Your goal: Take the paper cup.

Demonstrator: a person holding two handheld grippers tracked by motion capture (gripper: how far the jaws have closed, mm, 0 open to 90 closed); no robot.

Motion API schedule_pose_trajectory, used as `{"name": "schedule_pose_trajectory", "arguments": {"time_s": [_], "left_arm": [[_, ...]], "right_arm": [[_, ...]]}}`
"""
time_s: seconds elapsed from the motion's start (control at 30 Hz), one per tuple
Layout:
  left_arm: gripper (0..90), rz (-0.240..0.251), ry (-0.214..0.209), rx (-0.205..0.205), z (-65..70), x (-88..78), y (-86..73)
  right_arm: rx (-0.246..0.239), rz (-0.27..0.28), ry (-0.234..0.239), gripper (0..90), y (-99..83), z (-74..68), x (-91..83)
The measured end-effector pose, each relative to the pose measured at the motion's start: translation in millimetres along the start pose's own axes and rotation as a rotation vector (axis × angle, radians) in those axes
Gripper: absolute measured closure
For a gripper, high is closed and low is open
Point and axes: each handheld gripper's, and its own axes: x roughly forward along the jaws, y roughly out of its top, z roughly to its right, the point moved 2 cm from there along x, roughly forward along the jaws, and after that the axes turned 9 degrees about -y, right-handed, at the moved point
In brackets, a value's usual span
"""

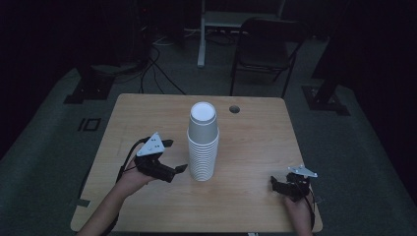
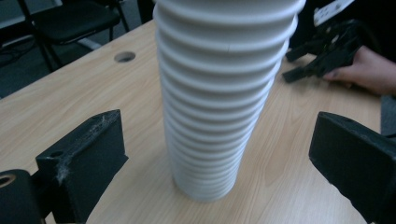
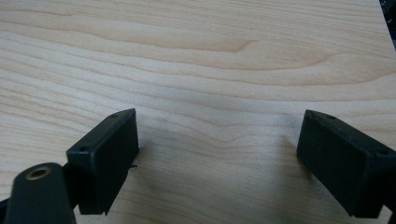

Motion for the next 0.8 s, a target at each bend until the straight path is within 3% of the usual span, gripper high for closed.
{"name": "schedule_pose_trajectory", "arguments": {"time_s": [0.2, 0.23, 0.37, 0.8], "left_arm": [[3.8, 0.024, 0.016, 0.022, -0.2, 3.2, 12.6], [3.8, 0.043, -0.004, 0.012, -1.0, 2.2, 16.8], [3.8, 0.070, -0.005, 0.012, -2.8, 2.1, 27.3], [3.8, 0.074, -0.037, 0.012, -5.1, 18.0, 43.4]], "right_arm": [[0.000, 0.000, 0.000, 12.1, 0.0, 0.0, 0.0], [0.001, 0.000, 0.000, 12.1, 0.0, 0.0, 0.0], [-0.001, 0.000, 0.000, 12.1, 0.0, 0.0, 0.0], [0.000, 0.000, 0.001, 12.1, 0.0, -0.1, -0.1]]}}
